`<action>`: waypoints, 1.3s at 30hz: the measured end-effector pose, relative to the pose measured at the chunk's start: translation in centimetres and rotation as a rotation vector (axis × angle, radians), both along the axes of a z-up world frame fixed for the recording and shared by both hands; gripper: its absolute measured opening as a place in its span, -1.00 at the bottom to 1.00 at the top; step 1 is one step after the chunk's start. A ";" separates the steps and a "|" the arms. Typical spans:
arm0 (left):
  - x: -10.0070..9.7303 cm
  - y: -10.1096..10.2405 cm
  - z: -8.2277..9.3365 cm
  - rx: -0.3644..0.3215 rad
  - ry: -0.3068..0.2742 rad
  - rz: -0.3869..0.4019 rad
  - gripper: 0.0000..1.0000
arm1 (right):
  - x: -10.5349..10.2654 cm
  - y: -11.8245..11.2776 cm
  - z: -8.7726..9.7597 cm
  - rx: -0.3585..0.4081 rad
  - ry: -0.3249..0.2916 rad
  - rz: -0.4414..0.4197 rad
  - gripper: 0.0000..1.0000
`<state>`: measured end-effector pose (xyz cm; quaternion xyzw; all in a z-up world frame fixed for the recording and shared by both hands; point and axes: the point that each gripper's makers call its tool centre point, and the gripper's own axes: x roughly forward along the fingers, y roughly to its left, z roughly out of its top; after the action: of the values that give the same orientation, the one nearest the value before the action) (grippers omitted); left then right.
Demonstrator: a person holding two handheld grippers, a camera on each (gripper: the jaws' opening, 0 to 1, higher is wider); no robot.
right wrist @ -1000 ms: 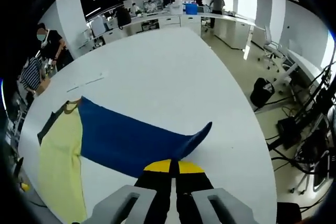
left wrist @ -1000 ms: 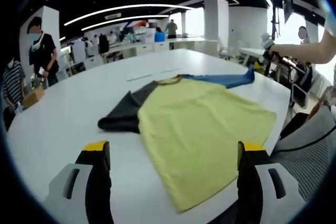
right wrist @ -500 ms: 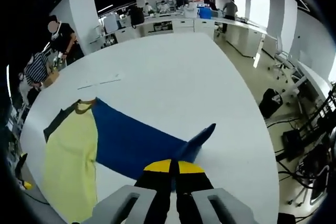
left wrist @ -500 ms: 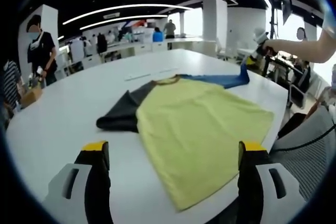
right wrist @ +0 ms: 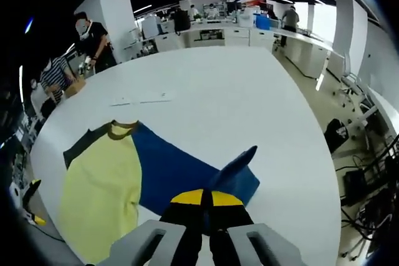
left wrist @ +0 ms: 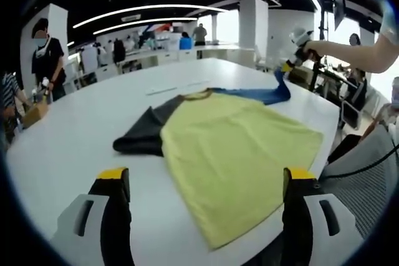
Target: Fold the garment on the visible template until the final outline fits inside the template.
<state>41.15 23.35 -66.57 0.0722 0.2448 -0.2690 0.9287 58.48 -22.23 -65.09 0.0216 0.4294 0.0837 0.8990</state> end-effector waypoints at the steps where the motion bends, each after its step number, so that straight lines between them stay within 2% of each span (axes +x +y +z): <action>1: 0.0 0.0 0.0 -0.001 0.001 -0.001 0.98 | 0.1 0.3 0.1 0.002 -0.002 0.007 -1.00; 22: -0.3 0.2 0.0 -0.004 0.005 -0.012 0.98 | 1.7 7.6 1.0 -0.023 0.007 0.165 -1.00; 39: -0.5 -0.2 -0.1 -0.002 0.011 -0.037 0.98 | 3.0 13.5 1.3 -0.013 0.007 0.266 -1.00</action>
<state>40.70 23.16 -66.70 0.0744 0.2481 -0.2867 0.9223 61.43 -8.77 -63.79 -0.0409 0.4322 0.1996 0.8785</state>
